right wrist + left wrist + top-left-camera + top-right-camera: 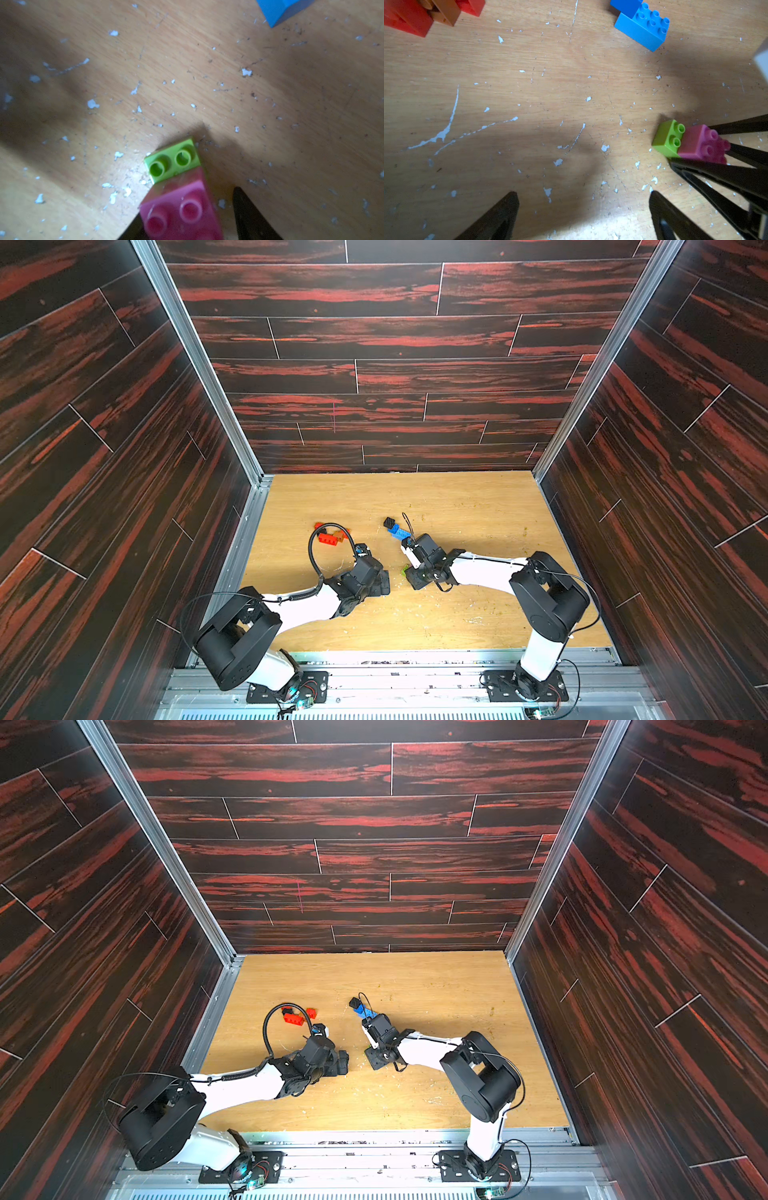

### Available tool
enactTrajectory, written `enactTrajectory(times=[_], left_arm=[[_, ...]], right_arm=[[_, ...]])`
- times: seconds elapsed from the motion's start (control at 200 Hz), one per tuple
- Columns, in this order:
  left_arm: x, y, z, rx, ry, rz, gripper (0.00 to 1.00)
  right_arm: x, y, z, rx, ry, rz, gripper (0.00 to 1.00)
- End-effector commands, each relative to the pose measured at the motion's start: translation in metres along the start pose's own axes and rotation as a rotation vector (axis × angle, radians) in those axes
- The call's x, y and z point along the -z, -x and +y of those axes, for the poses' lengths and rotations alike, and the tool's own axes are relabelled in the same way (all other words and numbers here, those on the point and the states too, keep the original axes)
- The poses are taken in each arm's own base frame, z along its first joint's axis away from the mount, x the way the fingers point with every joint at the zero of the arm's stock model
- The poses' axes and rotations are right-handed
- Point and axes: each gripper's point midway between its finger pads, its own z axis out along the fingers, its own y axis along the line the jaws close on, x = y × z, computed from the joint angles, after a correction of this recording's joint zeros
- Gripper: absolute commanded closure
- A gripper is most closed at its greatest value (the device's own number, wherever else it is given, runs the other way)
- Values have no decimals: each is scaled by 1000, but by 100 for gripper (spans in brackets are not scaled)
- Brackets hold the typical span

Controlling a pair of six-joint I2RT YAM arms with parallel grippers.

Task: Assemble the letter v with lego
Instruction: Pick up the lego brick from the center of the board.

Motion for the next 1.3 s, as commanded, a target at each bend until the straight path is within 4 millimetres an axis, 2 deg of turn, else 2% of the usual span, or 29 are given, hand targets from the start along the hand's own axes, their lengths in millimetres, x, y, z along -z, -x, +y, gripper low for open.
enactTrajectory(times=[0.0, 0.346, 0.576, 0.741, 0.907, 1.067, 1.298], left_arm=[[0, 11, -6, 0, 2, -33, 0], [-1, 10, -6, -2, 3, -31, 0], [-2, 9, -4, -2, 8, -29, 0], [-3, 9, -4, 0, 7, -28, 0], [-4, 9, -5, -3, 8, -29, 0], [-6, 15, -7, -17, 22, -39, 0], [-4, 46, -4, -52, 61, -112, 0]], right_arm=[[-5, 5, 3, 23, 5, -5, 44], [-14, 7, 5, 42, 11, -3, 49], [-14, 6, 6, 41, 17, 4, 60], [-12, 5, 6, 36, 16, 1, 62], [-14, 4, 6, 31, 14, -2, 71], [-2, 23, 2, 29, 10, -51, 75], [21, 71, -19, 26, 7, -104, 77]])
